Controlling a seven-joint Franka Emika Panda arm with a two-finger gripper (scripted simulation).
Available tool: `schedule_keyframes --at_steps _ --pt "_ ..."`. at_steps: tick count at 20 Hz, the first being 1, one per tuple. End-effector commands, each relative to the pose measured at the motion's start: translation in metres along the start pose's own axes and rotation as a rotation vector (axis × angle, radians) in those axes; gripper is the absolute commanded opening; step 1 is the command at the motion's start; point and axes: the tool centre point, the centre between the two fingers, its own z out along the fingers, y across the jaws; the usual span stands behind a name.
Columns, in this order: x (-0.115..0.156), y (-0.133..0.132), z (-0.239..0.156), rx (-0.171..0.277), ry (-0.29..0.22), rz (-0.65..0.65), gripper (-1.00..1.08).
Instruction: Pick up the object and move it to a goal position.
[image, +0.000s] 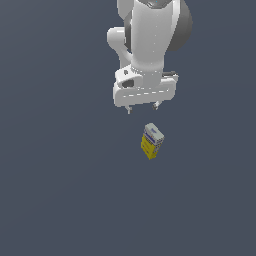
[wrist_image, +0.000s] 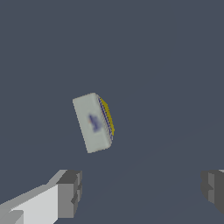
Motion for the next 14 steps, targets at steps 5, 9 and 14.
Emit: schedule_keyframes --at_steps 5,9,14 --pt "0.020 -0.026 0.046 -0.006 -0.011 -0.176 1.00" --pt "0.026 -0.039 0.066 -0.007 -0.014 -0.252 1.00" --pt "0.030 -0.046 0.078 -0.006 -0.017 -0.299 1.00"
